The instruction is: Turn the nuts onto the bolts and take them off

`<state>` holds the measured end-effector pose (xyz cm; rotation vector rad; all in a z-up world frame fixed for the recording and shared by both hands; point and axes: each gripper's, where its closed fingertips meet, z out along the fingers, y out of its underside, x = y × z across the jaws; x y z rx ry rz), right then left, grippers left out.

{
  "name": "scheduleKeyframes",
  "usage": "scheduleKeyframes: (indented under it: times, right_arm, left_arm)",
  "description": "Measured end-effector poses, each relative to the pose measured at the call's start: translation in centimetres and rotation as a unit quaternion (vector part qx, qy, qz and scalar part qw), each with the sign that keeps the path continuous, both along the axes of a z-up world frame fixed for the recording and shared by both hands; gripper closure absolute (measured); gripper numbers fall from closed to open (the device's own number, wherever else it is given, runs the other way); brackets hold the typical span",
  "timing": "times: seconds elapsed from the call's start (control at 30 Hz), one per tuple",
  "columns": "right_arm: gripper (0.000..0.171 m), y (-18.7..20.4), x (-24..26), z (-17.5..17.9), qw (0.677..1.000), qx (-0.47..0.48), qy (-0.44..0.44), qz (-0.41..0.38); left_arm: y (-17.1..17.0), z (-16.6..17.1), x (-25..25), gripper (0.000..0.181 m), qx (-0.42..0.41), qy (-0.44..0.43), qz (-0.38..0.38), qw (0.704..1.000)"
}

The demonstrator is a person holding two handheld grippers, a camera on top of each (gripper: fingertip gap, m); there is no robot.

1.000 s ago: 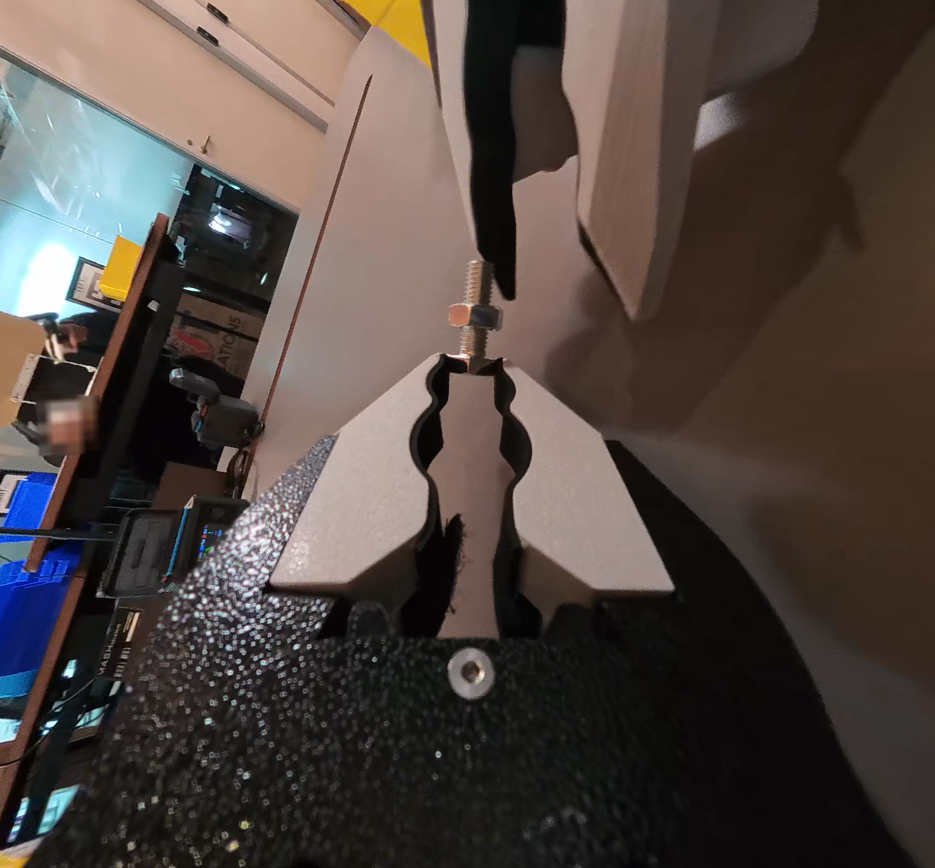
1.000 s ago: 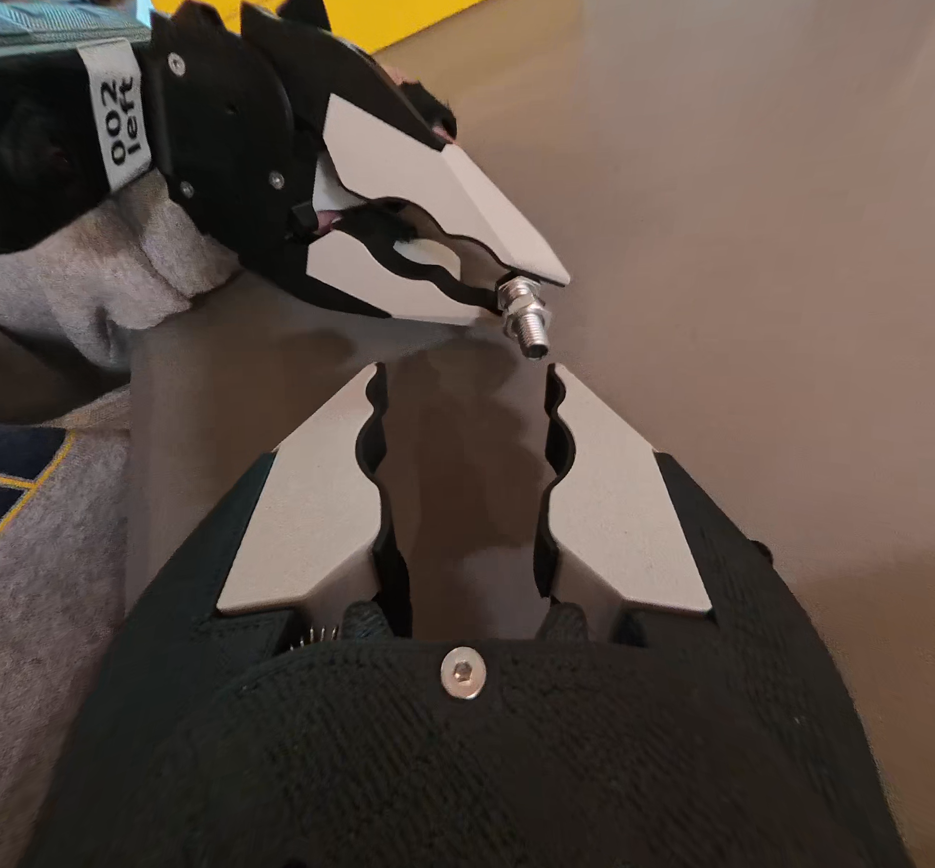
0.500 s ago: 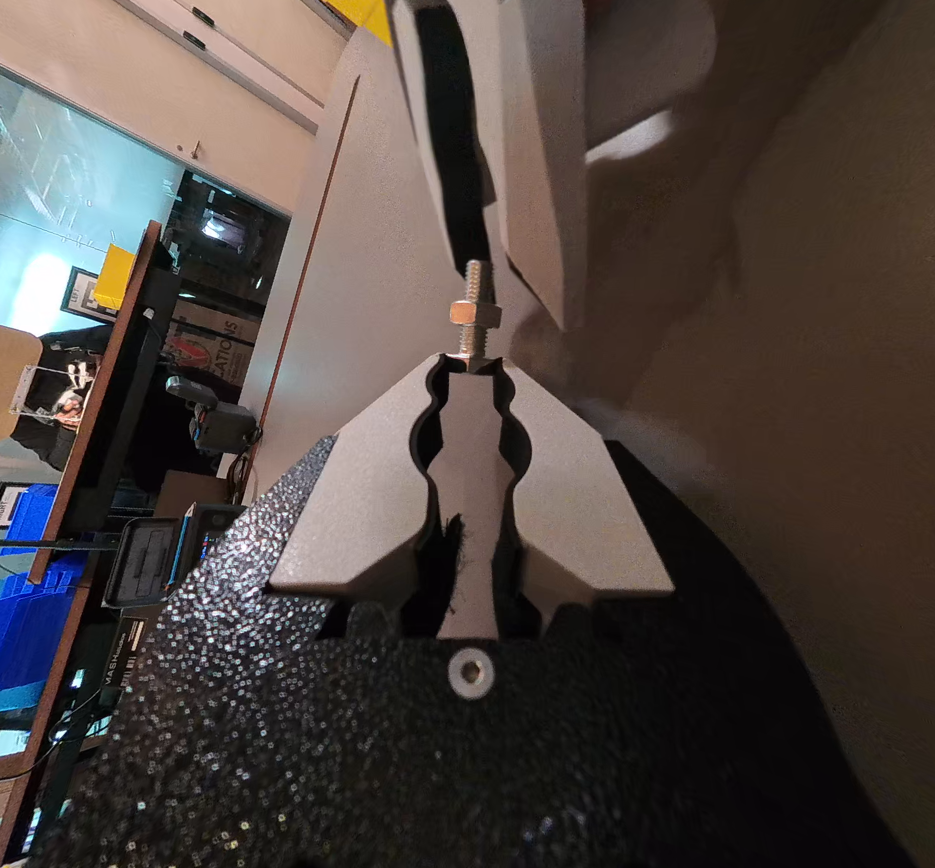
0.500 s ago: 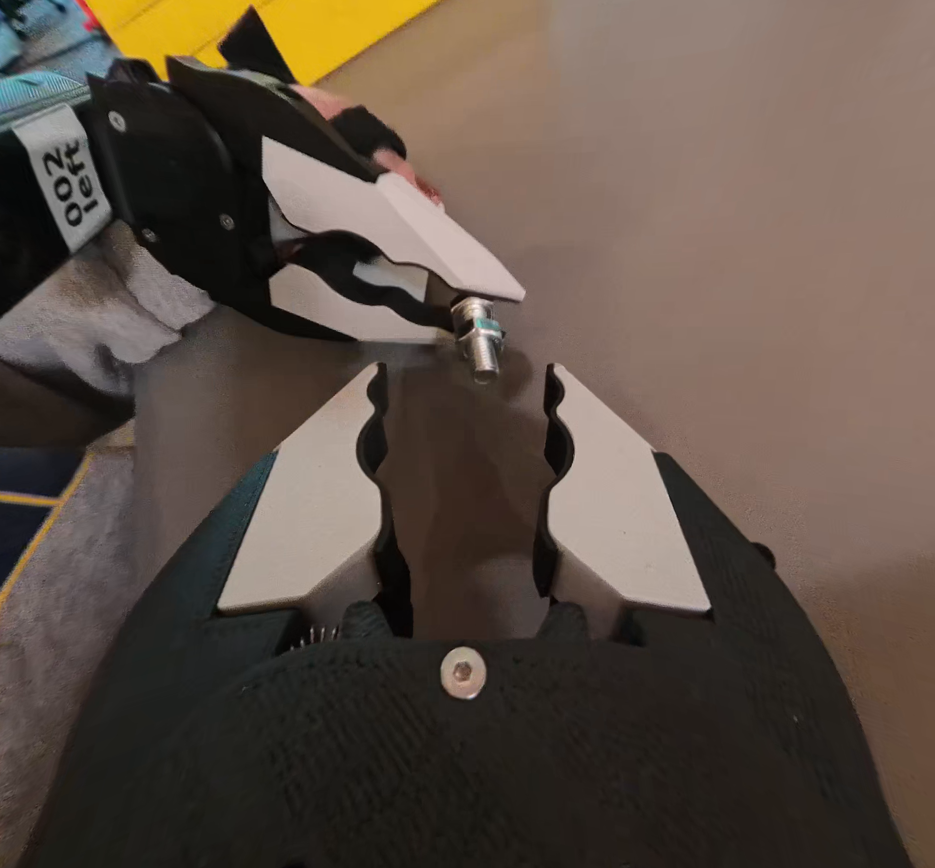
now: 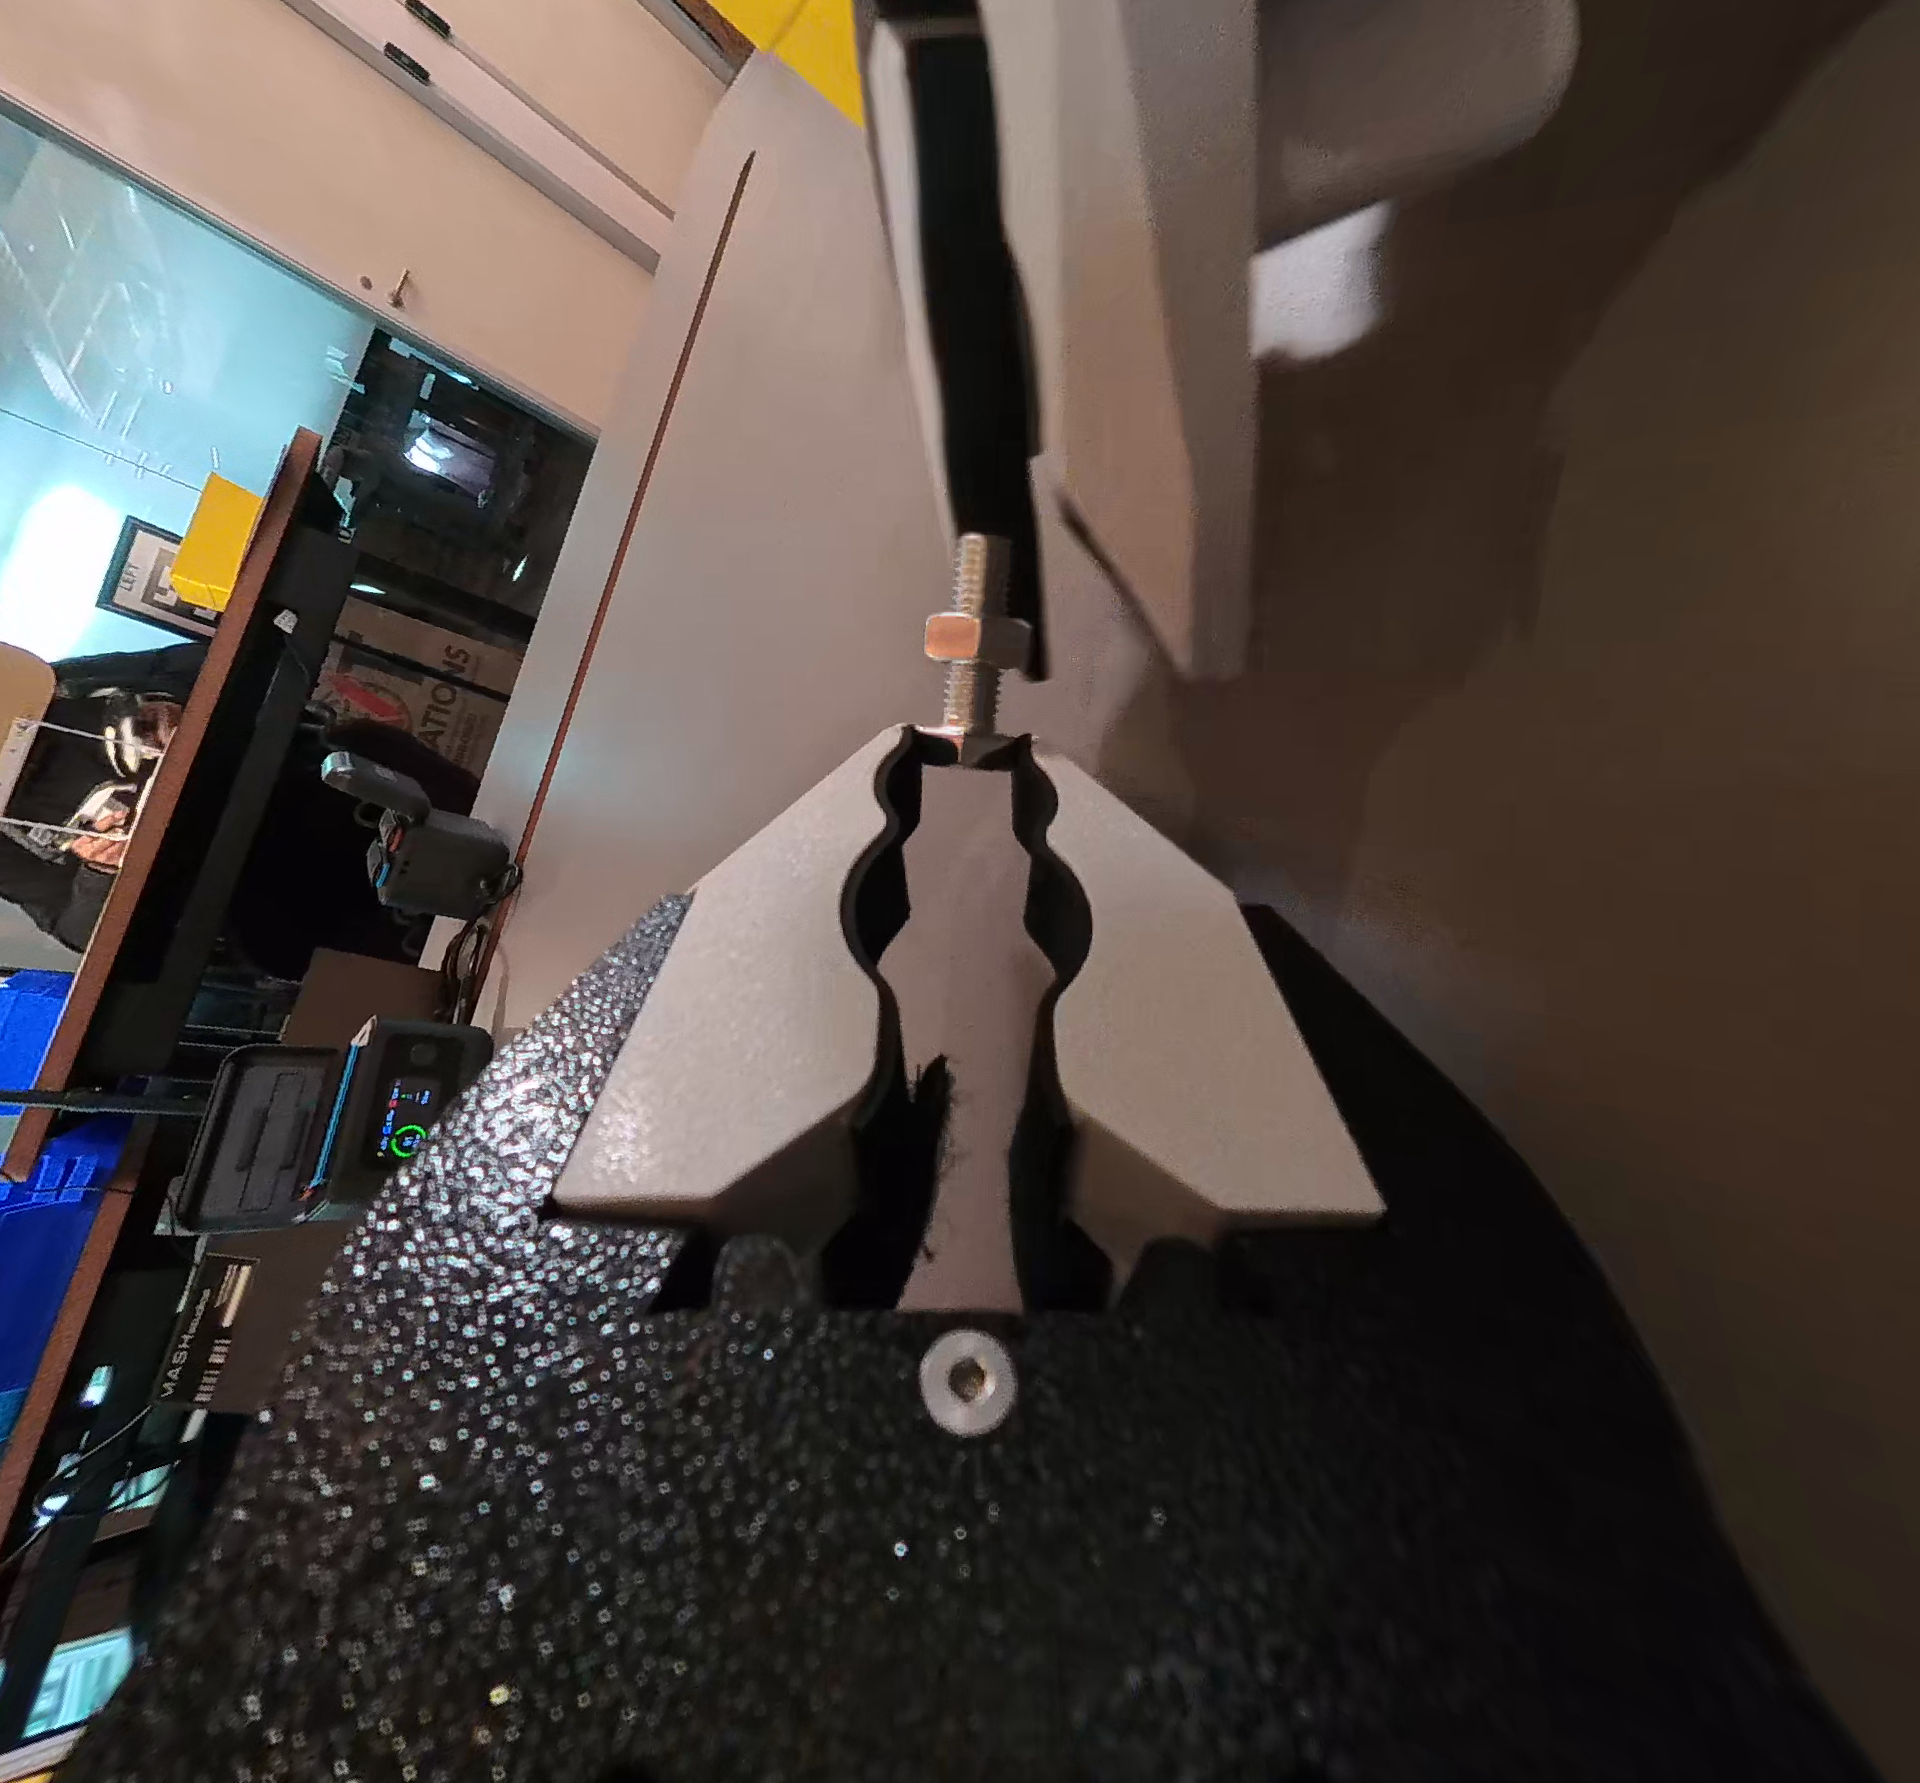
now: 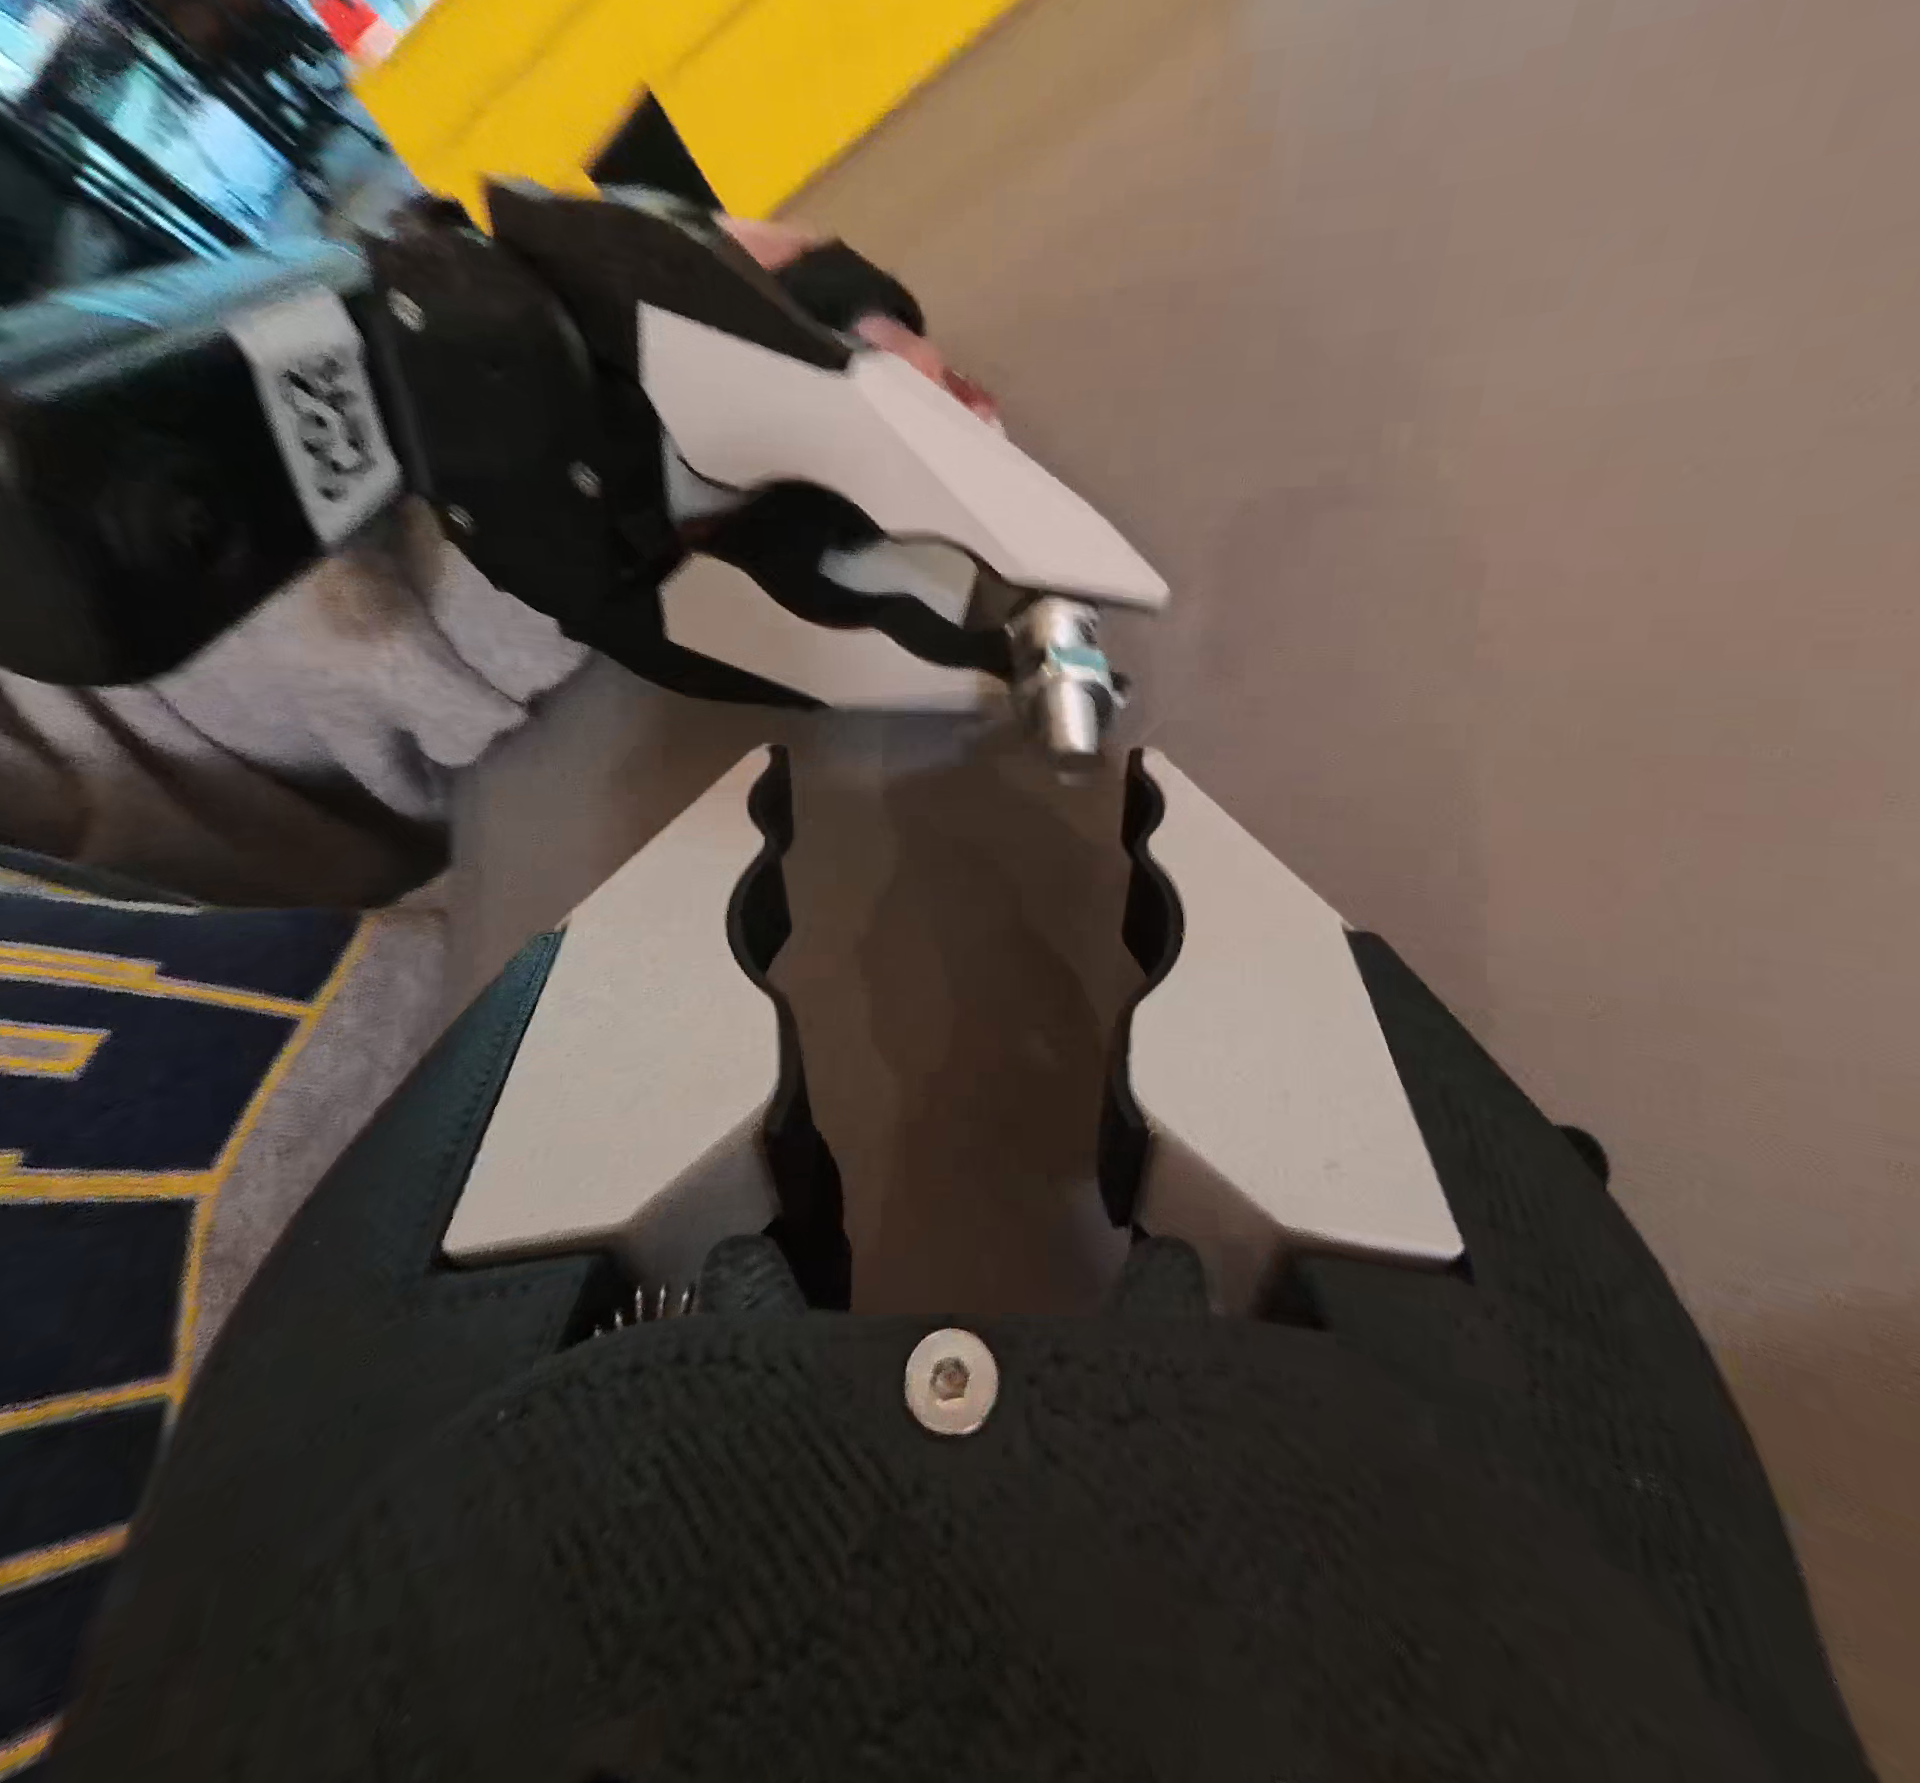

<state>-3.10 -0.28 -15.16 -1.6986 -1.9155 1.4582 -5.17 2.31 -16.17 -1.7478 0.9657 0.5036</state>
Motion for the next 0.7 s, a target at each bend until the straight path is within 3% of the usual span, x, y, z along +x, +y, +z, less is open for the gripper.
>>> scheduleKeyframes:
  times: [0.03, 0.17, 0.27, 0.37, 0.47, 0.6, 0.63, 0.7]
  right_arm:
    - [0.105, -0.1, -0.4, 0.7, 1.000, 0.003, 0.022, -0.002]
    - [0.105, -0.6, -1.4, 4.8, 0.990, 0.020, 0.136, -0.007]
    - [0.104, 2.0, -0.8, 1.2, 0.994, 0.093, 0.015, -0.055]
    - [0.105, 0.9, 0.6, -1.5, 0.996, 0.048, -0.071, -0.024]
    - [0.102, -0.7, -0.2, -0.3, 0.999, 0.000, -0.034, -0.015]
    - [0.096, -1.8, -1.2, 4.4, 0.992, 0.006, 0.122, 0.009]
    - [0.096, -1.3, -1.2, 4.4, 0.993, 0.014, 0.120, -0.006]
    - [0.096, 0.3, -0.8, 1.8, 0.998, 0.045, 0.033, -0.030]
  left_arm:
    - [0.0, 0.0, 0.0, 0.165, 0.001, 0.001, 0.001, 1.000]
    - [-0.1, 0.0, 0.0, 0.165, 0.003, 0.003, 0.001, 1.000]
    - [-0.1, 0.0, 0.0, 0.166, 0.002, -0.005, 0.003, 1.000]
    - [-0.1, 0.0, 0.0, 0.165, 0.003, -0.003, 0.002, 1.000]
    - [-0.1, -0.1, 0.0, 0.165, 0.003, -0.004, 0.002, 1.000]
    - [-0.2, -0.1, 0.0, 0.165, 0.004, -0.004, 0.001, 1.000]
    - [-0.2, -0.1, 0.1, 0.165, 0.005, -0.003, 0.001, 1.000]
    - [-0.2, -0.1, 0.0, 0.165, 0.005, -0.007, 0.002, 1.000]
